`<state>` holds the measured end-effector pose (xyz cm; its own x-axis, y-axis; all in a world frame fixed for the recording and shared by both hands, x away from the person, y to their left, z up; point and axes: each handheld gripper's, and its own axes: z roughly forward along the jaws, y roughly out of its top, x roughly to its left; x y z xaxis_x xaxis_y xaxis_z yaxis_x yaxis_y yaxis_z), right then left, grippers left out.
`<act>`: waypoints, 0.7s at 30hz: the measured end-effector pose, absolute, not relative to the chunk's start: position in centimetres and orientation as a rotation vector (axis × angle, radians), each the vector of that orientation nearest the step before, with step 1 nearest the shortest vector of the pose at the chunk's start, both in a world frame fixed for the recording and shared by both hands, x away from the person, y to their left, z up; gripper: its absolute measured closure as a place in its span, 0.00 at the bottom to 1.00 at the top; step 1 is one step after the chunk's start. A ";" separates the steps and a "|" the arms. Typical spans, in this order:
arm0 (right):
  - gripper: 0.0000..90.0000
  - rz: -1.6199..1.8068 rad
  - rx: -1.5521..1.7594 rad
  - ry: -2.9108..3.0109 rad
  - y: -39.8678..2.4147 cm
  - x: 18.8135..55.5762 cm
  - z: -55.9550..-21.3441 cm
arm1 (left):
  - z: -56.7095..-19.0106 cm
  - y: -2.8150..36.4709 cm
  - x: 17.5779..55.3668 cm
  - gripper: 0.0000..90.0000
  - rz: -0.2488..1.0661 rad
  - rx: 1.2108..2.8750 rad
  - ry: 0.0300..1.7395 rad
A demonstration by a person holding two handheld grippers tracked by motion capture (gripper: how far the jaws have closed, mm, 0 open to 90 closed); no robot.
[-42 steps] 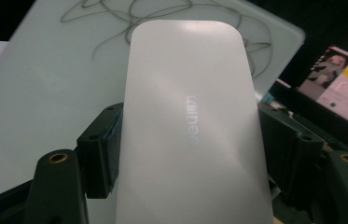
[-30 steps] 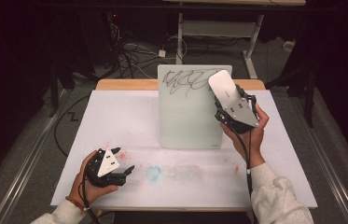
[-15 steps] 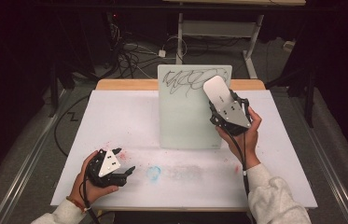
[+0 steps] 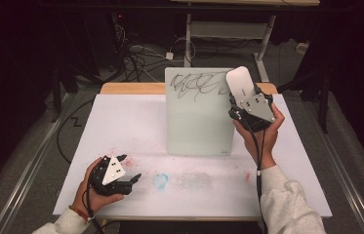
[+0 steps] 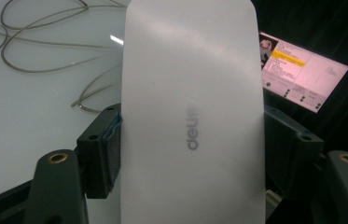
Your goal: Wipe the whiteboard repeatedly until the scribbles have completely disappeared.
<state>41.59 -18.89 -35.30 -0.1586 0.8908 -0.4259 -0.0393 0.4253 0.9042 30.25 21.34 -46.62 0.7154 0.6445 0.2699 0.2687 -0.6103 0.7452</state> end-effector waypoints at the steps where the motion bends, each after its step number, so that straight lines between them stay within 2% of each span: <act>1: 0.34 0.991 0.797 1.506 -18.8 41.6 -35.4 | -46.6 21.3 30.3 0.23 0.690 2.218 0.688; 13: 0.34 0.920 0.667 1.665 -15.6 40.2 -38.6 | -46.6 21.2 30.2 0.23 0.688 2.220 0.681; 21: 0.34 0.929 0.715 1.608 -17.3 40.9 -37.0 | -46.6 21.3 30.1 0.23 0.688 2.218 0.681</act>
<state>40.87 -17.35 -37.04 -0.2252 0.8351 -0.5019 -0.0183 0.5114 0.8592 30.15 21.29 -46.61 0.7197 0.6395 0.2703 0.2641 -0.6122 0.7453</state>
